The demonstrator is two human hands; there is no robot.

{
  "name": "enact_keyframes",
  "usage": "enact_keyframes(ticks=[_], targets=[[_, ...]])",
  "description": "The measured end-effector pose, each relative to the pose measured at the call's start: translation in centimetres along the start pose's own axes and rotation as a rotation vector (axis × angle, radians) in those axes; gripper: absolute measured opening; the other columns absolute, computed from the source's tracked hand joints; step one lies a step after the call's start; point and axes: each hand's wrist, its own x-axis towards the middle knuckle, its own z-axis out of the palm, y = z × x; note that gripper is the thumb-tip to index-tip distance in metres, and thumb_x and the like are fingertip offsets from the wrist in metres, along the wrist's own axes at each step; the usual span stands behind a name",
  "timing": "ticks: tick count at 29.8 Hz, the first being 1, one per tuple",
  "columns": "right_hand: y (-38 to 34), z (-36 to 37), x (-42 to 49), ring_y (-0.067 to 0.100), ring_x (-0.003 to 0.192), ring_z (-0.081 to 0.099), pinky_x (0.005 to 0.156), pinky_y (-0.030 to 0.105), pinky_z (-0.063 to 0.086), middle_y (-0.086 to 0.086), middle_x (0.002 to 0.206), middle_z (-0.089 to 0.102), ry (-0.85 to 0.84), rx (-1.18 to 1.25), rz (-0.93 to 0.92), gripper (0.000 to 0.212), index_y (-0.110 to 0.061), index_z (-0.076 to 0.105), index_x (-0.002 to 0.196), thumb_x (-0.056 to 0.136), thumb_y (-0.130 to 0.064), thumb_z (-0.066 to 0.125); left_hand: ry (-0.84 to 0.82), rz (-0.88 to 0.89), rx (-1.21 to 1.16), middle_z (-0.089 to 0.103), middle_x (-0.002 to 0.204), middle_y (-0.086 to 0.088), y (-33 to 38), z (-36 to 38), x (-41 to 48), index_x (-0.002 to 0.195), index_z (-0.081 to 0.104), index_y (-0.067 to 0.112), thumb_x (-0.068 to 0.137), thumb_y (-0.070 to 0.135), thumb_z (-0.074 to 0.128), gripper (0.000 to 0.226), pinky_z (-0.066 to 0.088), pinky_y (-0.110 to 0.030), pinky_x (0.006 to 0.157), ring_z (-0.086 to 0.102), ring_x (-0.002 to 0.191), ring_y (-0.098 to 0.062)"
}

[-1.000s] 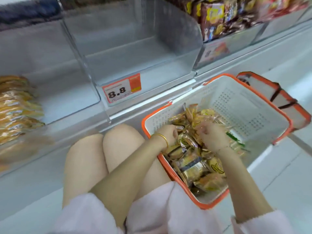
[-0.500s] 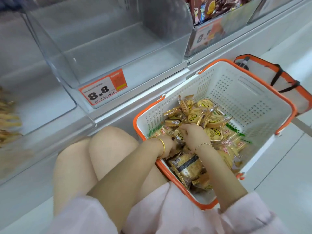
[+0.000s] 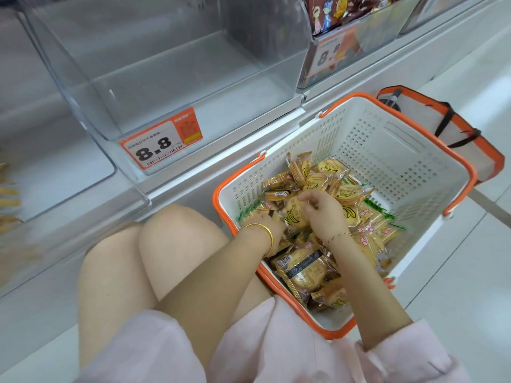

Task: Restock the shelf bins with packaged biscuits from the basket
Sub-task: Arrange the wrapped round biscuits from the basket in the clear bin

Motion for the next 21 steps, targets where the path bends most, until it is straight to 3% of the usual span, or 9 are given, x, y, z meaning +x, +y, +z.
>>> enact_keyframes(ticks=[3, 7, 9, 11, 13, 16, 19, 21], targets=[[-0.2, -0.2, 0.1, 0.020, 0.070, 0.056, 0.067, 0.038, 0.052, -0.002, 0.090, 0.060, 0.043, 0.147, 0.008, 0.016, -0.018, 0.060, 0.097, 0.092, -0.007, 0.050, 0.120, -0.025, -0.166, 0.041, 0.132, -0.017, -0.5, -0.2, -0.2, 0.137, 0.033, 0.015, 0.087, 0.033, 0.054, 0.057, 0.046, -0.042, 0.092, 0.046, 0.118, -0.034], [-0.3, -0.5, 0.1, 0.021, 0.075, 0.056, 0.071, 0.042, 0.053, 0.006, 0.096, 0.061, 0.089, 0.259, 0.032, 0.015, -0.022, 0.058, 0.093, 0.090, -0.009, 0.052, 0.264, -0.105, -0.223, 0.048, 0.124, -0.014, -0.6, -0.9, -0.4, 0.131, 0.032, 0.011, 0.089, 0.019, 0.058, 0.050, 0.046, -0.041, 0.083, 0.053, 0.112, -0.034], [-0.5, -0.7, -0.1, 0.016, 0.073, 0.053, 0.071, 0.037, 0.051, -0.001, 0.088, 0.055, 0.113, 0.286, 0.026, 0.014, -0.021, 0.057, 0.096, 0.089, -0.009, 0.054, 0.363, -0.140, -0.306, 0.054, 0.104, -0.011, -0.9, -1.3, -0.4, 0.126, 0.036, 0.010, 0.094, 0.014, 0.047, 0.035, 0.044, -0.040, 0.073, 0.058, 0.101, -0.033], [-0.7, -1.1, -0.2, 0.008, 0.072, 0.048, 0.068, 0.026, 0.047, -0.009, 0.080, 0.048, 0.169, 0.293, 0.004, 0.015, -0.019, 0.056, 0.098, 0.087, -0.008, 0.058, 0.458, -0.163, -0.547, 0.055, 0.086, -0.007, -1.3, -1.8, -0.6, 0.118, 0.039, 0.012, 0.094, 0.013, 0.042, 0.025, 0.047, -0.038, 0.068, 0.061, 0.084, -0.029], [-1.0, -1.6, -0.5, 0.005, 0.074, 0.046, 0.066, 0.017, 0.041, -0.011, 0.082, 0.048, 0.219, 0.314, -0.021, 0.017, -0.016, 0.054, 0.098, 0.085, -0.007, 0.060, 0.521, -0.154, -0.939, 0.057, 0.078, -0.006, -2.0, -2.7, -1.4, 0.112, 0.039, 0.013, 0.090, 0.012, 0.045, 0.022, 0.052, -0.038, 0.068, 0.059, 0.072, -0.026], [-1.9, -2.3, -0.6, 0.011, 0.078, 0.048, 0.069, 0.023, 0.046, -0.006, 0.088, 0.050, 0.212, 0.368, -0.019, 0.018, -0.021, 0.052, 0.095, 0.085, -0.008, 0.061, 0.499, -0.138, -1.403, 0.057, 0.073, -0.004, -3.4, -4.8, -3.8, 0.103, 0.052, 0.014, 0.086, 0.007, 0.052, 0.018, 0.056, -0.040, 0.071, 0.059, 0.068, -0.025], [-3.7, -2.9, -0.9, 0.016, 0.070, 0.048, 0.059, 0.029, 0.047, 0.001, 0.085, 0.047, 0.182, 0.437, -0.014, 0.023, -0.025, 0.047, 0.089, 0.083, -0.008, 0.061, 0.455, -0.116, -1.600, 0.052, 0.067, -0.006, -5.2, -6.1, -6.8, 0.076, 0.057, 0.013, 0.083, -0.002, 0.051, 0.018, 0.057, -0.034, 0.058, 0.055, 0.056, -0.017], [-5.3, -3.1, -1.4, 0.013, 0.064, 0.046, 0.053, 0.023, 0.041, 0.001, 0.085, 0.049, 0.166, 0.486, -0.032, 0.026, -0.021, 0.046, 0.099, 0.083, -0.006, 0.060, 0.437, -0.109, -1.636, 0.051, 0.068, -0.008, -6.5, -6.5, -8.9, 0.081, 0.056, 0.009, 0.081, -0.003, 0.051, 0.014, 0.057, -0.037, 0.065, 0.055, 0.057, -0.018]])
